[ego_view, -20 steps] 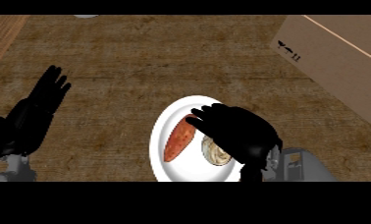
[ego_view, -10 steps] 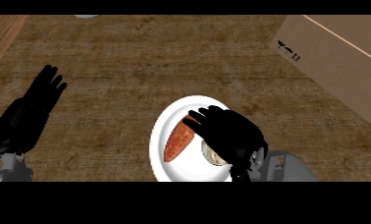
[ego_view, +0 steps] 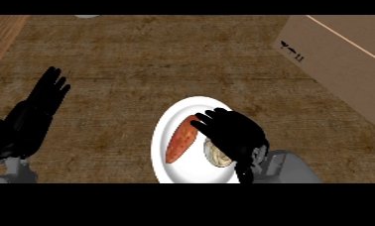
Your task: Pick the cupcake from the plate and place it in the cardboard box
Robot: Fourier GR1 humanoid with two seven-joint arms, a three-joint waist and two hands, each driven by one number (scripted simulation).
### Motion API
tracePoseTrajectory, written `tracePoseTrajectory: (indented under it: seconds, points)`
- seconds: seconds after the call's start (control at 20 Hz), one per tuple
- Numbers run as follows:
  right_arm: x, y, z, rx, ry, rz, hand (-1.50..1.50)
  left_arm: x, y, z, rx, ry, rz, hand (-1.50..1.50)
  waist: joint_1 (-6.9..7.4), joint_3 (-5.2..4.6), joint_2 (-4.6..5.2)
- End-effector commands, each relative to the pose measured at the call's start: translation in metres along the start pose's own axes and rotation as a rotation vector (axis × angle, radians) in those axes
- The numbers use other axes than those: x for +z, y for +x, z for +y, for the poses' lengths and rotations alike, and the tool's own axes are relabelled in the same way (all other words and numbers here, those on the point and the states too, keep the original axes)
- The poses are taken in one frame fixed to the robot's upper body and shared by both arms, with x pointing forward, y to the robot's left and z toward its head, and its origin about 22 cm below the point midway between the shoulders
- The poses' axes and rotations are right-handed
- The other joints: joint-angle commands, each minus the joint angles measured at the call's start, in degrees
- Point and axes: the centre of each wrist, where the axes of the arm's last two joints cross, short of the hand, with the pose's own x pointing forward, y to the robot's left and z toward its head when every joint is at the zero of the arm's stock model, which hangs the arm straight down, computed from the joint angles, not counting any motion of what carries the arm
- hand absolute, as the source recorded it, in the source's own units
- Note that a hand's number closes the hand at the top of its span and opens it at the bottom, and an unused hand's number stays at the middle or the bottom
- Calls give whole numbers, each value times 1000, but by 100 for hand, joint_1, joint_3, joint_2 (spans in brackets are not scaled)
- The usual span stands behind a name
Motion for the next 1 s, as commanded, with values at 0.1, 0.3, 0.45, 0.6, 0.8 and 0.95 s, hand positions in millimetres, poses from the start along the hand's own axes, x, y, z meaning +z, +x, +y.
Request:
tracePoseTrajectory:
  seconds: [0.1, 0.3, 0.45, 0.6, 0.8, 0.95]
  points:
    - [-14, -3, 10, 12, 25, 7, -150, -1, -13, -1, -17, 6, 0, 0, 0, -1, 2]
    - [-16, 7, 2, 13, 26, 15, -150, 9, -8, 21, 7, -17, -12, 0, 5, -2, -1]
    - [-13, 6, 14, 2, 13, 19, -150, -10, 7, 16, 1, 8, 9, 0, -15, -1, 1]
    - [-27, -8, 26, 9, -9, 3, 150, -6, -10, 7, -15, -4, 7, 0, -5, 0, 4]
    - [-16, -16, 17, 20, -63, -83, 150, -2, -2, -2, 13, -14, 7, 0, -8, 0, 1]
    - [-32, -15, 7, 28, -67, -100, 150, 4, 6, 19, 5, 2, 8, 0, 11, -1, 2]
